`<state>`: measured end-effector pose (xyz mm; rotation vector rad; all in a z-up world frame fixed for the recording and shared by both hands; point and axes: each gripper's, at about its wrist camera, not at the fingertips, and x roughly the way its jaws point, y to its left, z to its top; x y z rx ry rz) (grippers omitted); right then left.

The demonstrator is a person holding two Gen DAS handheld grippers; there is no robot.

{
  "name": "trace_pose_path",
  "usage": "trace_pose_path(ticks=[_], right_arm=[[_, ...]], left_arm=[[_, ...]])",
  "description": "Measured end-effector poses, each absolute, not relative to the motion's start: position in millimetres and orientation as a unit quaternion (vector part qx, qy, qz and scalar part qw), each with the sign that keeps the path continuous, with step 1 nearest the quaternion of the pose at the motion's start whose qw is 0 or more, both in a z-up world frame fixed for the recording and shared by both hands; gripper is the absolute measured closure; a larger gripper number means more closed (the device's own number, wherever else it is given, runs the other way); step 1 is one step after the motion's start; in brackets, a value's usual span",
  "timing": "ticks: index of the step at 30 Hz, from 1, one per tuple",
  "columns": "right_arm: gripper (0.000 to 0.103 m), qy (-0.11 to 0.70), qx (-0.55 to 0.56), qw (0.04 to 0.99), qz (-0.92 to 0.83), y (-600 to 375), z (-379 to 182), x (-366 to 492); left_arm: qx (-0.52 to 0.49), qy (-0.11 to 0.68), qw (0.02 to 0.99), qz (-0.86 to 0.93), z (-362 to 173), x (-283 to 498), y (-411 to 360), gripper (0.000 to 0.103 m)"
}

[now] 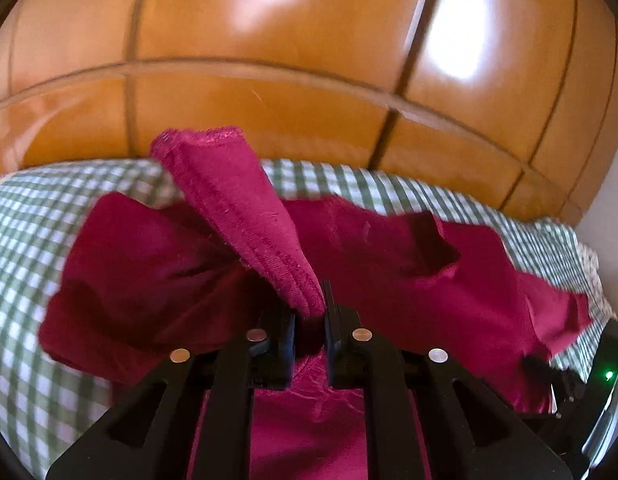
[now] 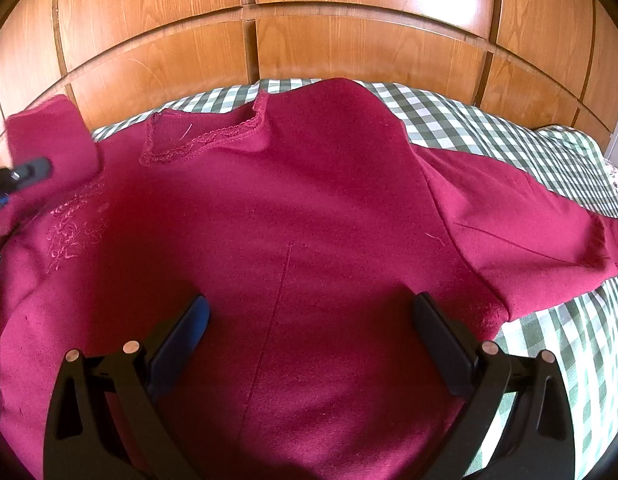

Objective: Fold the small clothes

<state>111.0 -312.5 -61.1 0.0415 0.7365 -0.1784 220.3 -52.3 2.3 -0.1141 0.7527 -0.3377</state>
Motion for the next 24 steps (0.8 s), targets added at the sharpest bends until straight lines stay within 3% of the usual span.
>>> trace_pose_path(ticks=[2,4,6,12,18,21,23,24], right_arm=[[0.002,0.359,0.021,0.929,-0.087,-312.4,-60.9,110.9],[0.002,0.359,0.022,0.929,-0.086,-312.5,-60.7,110.9],[0.002,0.359,0.023,0.929,-0.085,-311.9,-60.5,111.0],[0.002,0.359,0.023,0.929,-0.085,-311.5,-60.4,111.1],[0.003,0.342,0.027,0.936,-0.085,-311.0,-57.9,105.7],[0.017,0.318,0.034,0.944,-0.081,-310.5,-48.4,97.2],[0.033,0.308,0.047,0.948,-0.058,-310.6,-40.6,95.9],[0.034,0.306,0.060,0.950,-0.033,-308.0,-35.1,97.7]], left_arm=[[-0.057,0.382,0.904,-0.183,-6.2,220.9,-64.1,0.084],[-0.057,0.388,0.895,-0.210,-13.0,215.7,-73.0,0.042],[-0.054,0.376,0.898,-0.223,-12.9,206.0,-76.7,0.023],[-0.020,0.318,0.923,-0.217,-4.8,171.9,-65.0,0.022],[-0.039,0.236,0.971,0.020,0.2,154.2,0.5,0.022],[-0.111,0.274,0.952,0.078,-16.7,157.5,37.8,0.022],[-0.162,0.290,0.938,0.099,-26.0,158.7,59.7,0.022],[-0.175,0.297,0.933,0.098,-29.5,160.6,64.4,0.025]])
